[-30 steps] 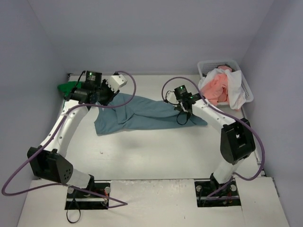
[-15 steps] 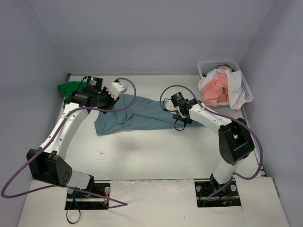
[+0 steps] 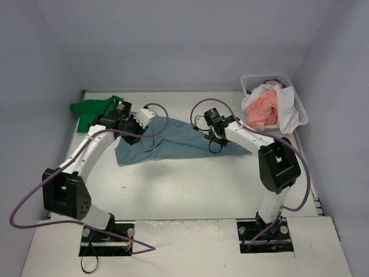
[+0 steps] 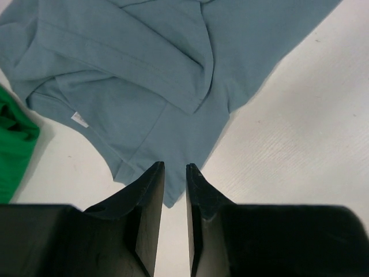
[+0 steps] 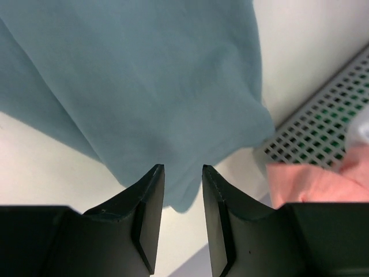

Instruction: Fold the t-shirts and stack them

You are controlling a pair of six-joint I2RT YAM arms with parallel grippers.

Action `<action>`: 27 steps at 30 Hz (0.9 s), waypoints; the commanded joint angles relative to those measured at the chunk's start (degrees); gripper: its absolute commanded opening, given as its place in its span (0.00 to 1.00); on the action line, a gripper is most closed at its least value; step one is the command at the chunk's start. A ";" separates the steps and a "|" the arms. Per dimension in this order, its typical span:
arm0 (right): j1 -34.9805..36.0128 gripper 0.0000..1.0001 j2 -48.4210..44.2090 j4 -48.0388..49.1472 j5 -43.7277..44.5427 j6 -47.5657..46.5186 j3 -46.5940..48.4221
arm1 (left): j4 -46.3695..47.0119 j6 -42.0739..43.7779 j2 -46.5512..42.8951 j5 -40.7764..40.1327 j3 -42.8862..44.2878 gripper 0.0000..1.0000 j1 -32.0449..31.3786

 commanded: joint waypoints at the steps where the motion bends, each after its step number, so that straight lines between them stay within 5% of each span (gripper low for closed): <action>1: -0.39 0.30 1.96 0.07 -3.49 2.41 3.56 | 5.13 -1.97 2.23 0.59 0.73 0.17 0.46; 7: -0.48 0.30 3.28 0.33 -5.25 3.02 3.22 | 12.42 -3.47 9.35 -2.48 0.99 0.18 0.46; 16: -0.39 0.28 1.27 0.60 -5.69 3.64 0.41 | 19.55 -7.85 23.40 -8.47 9.25 0.32 2.91; 27: -0.48 0.29 1.18 1.12 -6.57 4.08 -1.18 | 19.11 -16.65 25.35 -5.39 15.32 0.34 5.12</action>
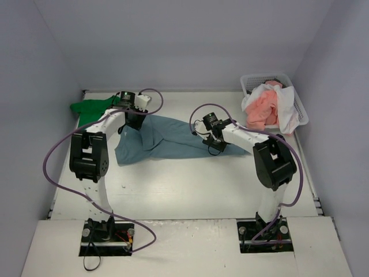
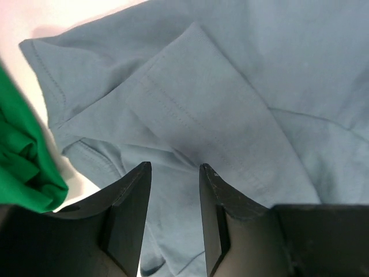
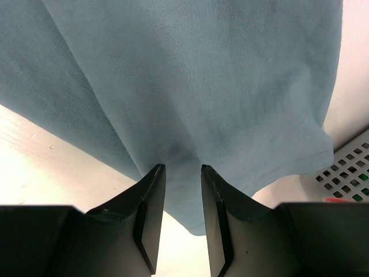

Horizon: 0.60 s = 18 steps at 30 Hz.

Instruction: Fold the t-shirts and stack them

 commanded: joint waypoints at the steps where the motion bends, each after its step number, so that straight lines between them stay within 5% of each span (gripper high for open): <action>1: -0.48 0.28 -2.71 0.32 -0.49 0.60 0.50 | 0.69 -3.27 -3.15 3.09 3.06 0.34 0.01; 18: -0.39 0.29 -3.86 0.31 -0.85 1.31 0.15 | 0.42 -5.56 1.59 5.91 5.96 0.34 1.94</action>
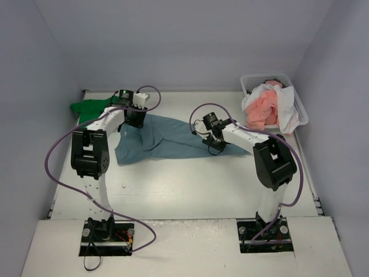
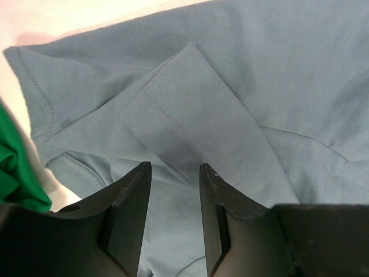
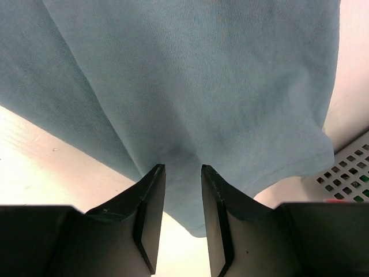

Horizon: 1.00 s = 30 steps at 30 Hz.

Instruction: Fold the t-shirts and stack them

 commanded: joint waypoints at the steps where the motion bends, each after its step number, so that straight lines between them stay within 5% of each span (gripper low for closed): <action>1: -0.39 0.29 -3.79 -0.06 -0.36 0.89 0.24 | 1.07 -1.06 -0.18 1.34 2.86 0.34 0.56; 9: -0.39 0.29 -3.09 -0.14 -0.71 0.89 0.68 | 0.55 -1.15 1.85 2.57 3.38 0.35 0.56; 13: -0.39 0.27 -2.91 -0.06 -0.98 1.24 0.68 | 0.99 -1.23 1.67 2.57 3.12 0.13 0.65; 20: -0.30 0.26 -2.47 -0.06 -1.51 1.94 0.77 | 0.81 -1.32 -0.08 2.05 3.04 0.00 0.56; 30: 0.05 0.25 -2.91 0.03 -1.68 2.56 0.68 | -1.82 -0.36 -8.86 0.29 1.37 0.00 0.83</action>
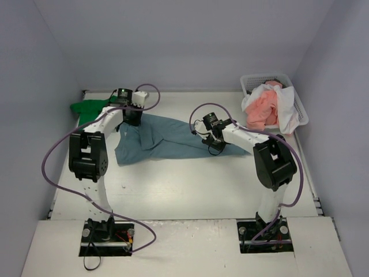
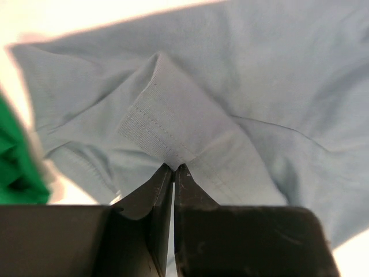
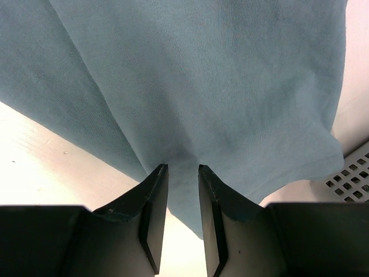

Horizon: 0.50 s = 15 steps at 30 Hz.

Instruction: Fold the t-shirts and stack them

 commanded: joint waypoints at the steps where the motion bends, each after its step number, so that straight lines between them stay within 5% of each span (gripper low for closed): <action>1: 0.12 0.25 -3.00 0.03 -0.22 1.03 0.68 | -0.41 0.72 -8.78 -0.93 1.32 0.00 0.87; 15: 0.99 0.24 -7.39 -0.41 0.92 0.94 -0.90 | -11.12 3.44 -19.59 -1.55 -5.79 0.00 1.84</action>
